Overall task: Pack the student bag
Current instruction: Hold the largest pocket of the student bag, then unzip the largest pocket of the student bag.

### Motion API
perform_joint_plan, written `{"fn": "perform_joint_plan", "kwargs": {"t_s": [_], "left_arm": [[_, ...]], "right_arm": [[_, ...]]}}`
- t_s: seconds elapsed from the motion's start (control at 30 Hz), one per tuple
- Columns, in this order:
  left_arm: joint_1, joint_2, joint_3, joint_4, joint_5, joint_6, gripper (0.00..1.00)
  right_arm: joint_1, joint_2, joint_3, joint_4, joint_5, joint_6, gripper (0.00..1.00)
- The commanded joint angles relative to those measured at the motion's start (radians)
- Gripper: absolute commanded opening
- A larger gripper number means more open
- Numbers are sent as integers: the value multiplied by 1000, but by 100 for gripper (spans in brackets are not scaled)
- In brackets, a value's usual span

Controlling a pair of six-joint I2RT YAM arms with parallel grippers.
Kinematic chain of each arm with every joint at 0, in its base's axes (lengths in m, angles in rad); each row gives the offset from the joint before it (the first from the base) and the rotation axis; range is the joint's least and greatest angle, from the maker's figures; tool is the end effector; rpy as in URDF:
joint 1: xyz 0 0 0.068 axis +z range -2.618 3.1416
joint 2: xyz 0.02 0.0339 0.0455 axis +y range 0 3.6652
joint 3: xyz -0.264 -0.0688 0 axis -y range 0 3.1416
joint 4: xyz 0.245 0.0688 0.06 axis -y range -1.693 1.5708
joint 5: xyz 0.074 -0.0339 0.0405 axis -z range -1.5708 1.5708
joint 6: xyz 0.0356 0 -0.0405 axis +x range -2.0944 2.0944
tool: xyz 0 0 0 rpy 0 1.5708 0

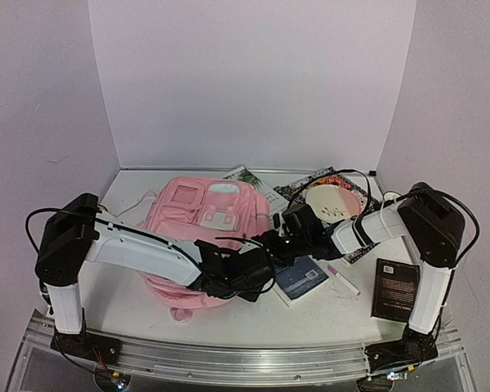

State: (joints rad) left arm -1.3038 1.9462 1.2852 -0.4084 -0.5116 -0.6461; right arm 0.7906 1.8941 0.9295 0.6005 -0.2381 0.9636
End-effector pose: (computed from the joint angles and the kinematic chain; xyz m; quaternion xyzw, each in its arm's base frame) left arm 0.1217 -0.3788 0.1640 0.2433 0.9073 -0.0611 0.3376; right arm 0.2714 0.2861 0.1580 0.0035 0.8204 0.4957 0.2850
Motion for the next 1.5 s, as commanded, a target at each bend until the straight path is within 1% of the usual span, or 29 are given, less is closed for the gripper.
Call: {"fn": "perform_joint_plan", "kwargs": {"t_s": [0.0,0.27,0.33,0.37,0.5,0.67,0.7,0.8,1.03,1.1,1.27,1.47], "left_arm": [[-12,44,75,-85,-85,23,63],[-21,115,117,-105,-138,40,57],[-21,131,127,-112,-147,45,53],[-21,136,133,-117,-151,46,48],[-23,92,115,-131,-147,21,24],[-23,1,53,-129,-103,-24,2],[-23,-13,42,-129,-93,-38,0],[-23,-58,8,-128,-64,-67,0],[-23,-154,-64,-126,-11,-121,0],[-23,-186,-92,-127,7,-143,0],[-23,-283,-193,-127,58,-218,0],[-23,-454,-353,-130,105,-314,0]], "right_arm": [[2,20,26,12,-35,18,49],[1,22,19,30,-48,32,48],[2,22,20,33,-51,33,48],[2,21,22,33,-54,32,48],[2,17,25,36,-60,29,46],[2,22,27,48,-56,34,42],[2,25,29,52,-57,38,41],[1,29,32,68,-58,45,34],[0,26,46,77,-48,44,6],[-4,23,50,77,-49,41,0],[-31,4,48,78,-53,37,0],[-73,-40,53,76,-62,20,0]]}}
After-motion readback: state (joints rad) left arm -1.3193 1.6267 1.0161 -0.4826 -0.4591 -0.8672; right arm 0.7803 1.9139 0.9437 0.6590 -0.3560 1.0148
